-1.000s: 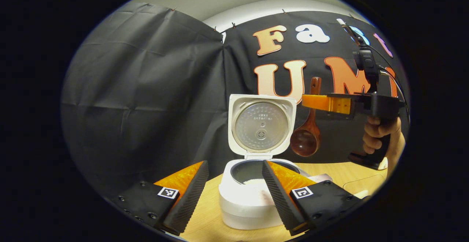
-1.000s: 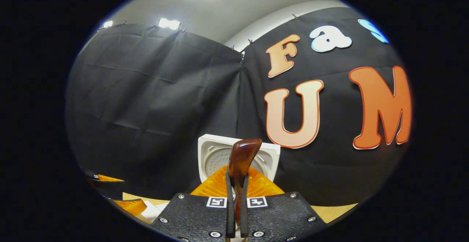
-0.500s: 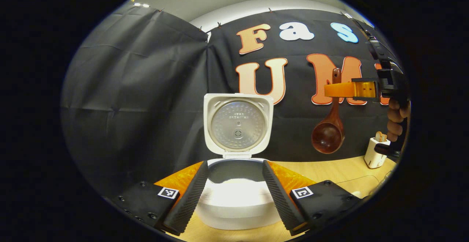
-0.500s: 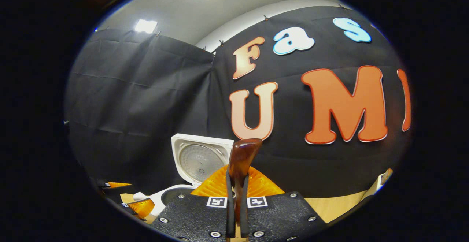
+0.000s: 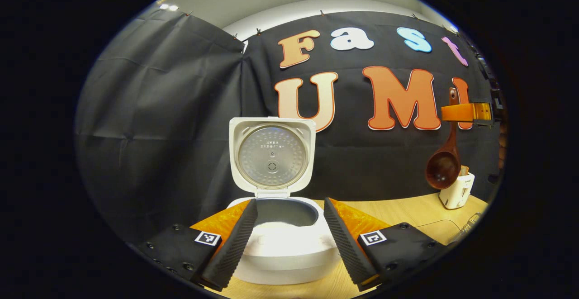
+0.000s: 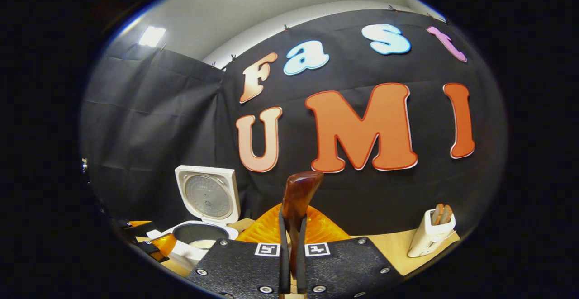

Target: Close the left gripper, press the button to open the rice cooker; take a wooden spoon from the chopstick holder with the right hand, scoop a spoonful of rice and pour it into the rice cooker, then put the wooden spoon back into the chopstick holder.

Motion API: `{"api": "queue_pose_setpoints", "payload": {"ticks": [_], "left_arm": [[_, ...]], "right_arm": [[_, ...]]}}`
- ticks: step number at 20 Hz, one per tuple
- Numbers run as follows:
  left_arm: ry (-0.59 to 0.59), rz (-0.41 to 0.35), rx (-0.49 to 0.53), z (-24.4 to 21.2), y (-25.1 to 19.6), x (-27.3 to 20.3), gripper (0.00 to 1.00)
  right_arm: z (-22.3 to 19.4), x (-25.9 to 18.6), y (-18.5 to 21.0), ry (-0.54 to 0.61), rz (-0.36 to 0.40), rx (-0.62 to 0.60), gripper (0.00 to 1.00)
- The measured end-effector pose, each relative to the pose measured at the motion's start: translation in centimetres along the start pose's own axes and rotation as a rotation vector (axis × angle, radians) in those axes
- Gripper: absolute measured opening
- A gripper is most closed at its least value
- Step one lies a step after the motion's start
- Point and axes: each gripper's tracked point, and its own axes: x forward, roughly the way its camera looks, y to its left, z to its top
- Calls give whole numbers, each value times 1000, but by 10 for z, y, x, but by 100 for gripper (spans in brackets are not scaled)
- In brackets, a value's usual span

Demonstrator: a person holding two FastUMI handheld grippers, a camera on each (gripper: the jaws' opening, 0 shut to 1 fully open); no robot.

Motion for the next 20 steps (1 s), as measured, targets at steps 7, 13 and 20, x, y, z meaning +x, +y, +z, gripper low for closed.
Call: {"api": "queue_pose_setpoints", "payload": {"ticks": [7, 13, 20], "left_arm": [[21, -33, -5, -7, -15, 4, 96], [31, -49, -4, -9, -24, 9, 96], [60, -63, 6, -19, -35, 15, 95]], "right_arm": [[-2, -47, -66, 9, -163, 33, 6], [-10, -93, -116, 12, -286, 72, 6], [-31, -133, -163, 43, -420, 63, 10]]}}
